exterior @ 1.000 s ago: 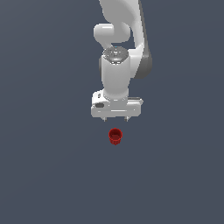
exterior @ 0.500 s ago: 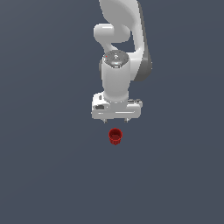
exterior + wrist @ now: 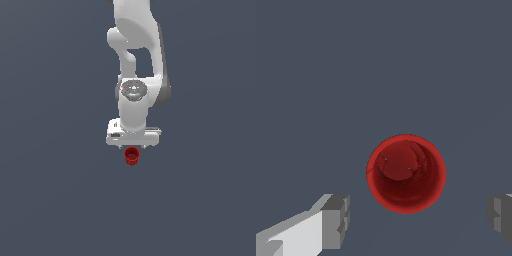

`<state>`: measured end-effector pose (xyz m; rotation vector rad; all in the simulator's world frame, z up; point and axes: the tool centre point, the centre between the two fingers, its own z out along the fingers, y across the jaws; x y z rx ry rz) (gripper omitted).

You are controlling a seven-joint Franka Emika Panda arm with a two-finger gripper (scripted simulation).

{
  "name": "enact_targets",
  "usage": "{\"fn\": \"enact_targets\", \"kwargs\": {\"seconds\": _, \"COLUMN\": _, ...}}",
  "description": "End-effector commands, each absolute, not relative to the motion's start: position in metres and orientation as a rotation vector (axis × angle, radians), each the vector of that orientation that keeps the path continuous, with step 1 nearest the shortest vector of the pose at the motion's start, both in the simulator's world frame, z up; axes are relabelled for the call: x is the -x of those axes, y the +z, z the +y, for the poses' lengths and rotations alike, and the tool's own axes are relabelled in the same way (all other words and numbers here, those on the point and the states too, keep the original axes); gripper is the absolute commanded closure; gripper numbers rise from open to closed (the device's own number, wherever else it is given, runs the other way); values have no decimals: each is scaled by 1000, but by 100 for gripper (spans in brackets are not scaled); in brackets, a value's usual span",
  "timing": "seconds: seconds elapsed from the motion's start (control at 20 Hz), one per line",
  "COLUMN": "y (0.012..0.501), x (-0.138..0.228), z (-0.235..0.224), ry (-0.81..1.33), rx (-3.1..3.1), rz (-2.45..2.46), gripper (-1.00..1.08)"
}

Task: Pick up the object and move it to a goal position.

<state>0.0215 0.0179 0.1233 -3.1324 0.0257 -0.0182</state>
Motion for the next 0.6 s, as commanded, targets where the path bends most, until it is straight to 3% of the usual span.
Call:
{"fn": "enact_targets", "kwargs": {"seconds": 0.0, "y": 111, "x": -24, "z": 18, "ry": -10, "rx": 3137, "rz": 38, "gripper": -92}}
{"fn": "enact_targets", "kwargs": {"seconds": 0.55, "y": 95, "x": -25, "z": 18, "ry": 1, "rx": 3141, "rz": 49, "gripper": -92}}
